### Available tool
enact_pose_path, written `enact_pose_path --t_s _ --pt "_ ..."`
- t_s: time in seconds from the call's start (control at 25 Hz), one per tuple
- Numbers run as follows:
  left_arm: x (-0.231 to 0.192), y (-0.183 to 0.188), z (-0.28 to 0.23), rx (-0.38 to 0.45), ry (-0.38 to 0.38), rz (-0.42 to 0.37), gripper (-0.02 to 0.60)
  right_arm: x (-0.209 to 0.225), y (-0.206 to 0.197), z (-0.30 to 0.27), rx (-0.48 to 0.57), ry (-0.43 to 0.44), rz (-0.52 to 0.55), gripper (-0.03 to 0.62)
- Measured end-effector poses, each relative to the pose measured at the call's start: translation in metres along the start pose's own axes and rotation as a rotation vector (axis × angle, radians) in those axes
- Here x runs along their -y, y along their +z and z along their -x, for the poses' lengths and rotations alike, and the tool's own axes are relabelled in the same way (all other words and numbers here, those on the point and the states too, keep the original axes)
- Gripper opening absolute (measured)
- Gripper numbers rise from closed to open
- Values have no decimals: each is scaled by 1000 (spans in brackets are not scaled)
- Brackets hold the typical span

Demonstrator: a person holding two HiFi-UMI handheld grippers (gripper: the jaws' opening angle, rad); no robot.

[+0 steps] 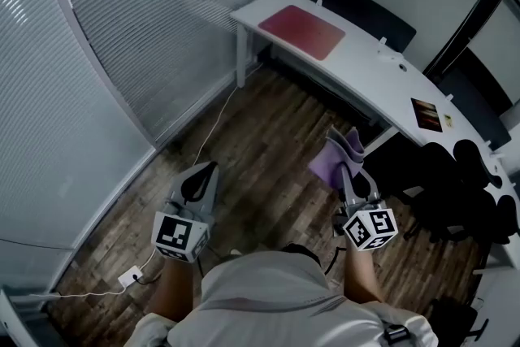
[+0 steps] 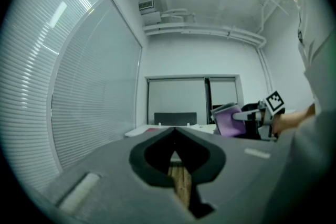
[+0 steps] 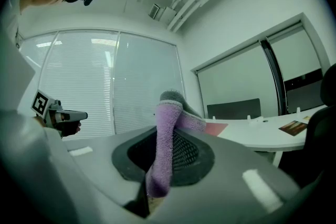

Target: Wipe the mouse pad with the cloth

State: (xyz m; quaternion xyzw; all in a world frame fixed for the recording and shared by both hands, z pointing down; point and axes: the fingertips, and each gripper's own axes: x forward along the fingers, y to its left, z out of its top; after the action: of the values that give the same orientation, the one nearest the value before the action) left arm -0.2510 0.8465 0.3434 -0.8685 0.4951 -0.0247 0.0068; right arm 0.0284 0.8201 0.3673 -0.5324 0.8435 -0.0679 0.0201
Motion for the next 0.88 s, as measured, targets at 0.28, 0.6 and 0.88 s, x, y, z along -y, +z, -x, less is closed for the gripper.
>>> enact_pose_path --t_s 0.28,0.6,0.88 --pt "-31 -26 3 -20 -14 40 0 -20 -12 -24 -65 -7 13 43" --pt "-51 -20 -52 -18 5 29 0 5 -5 -103 -40 87 14 43" --pt "-73 -3 -147 -28 56 -16 0 74 8 -184 -27 128 -33 43"
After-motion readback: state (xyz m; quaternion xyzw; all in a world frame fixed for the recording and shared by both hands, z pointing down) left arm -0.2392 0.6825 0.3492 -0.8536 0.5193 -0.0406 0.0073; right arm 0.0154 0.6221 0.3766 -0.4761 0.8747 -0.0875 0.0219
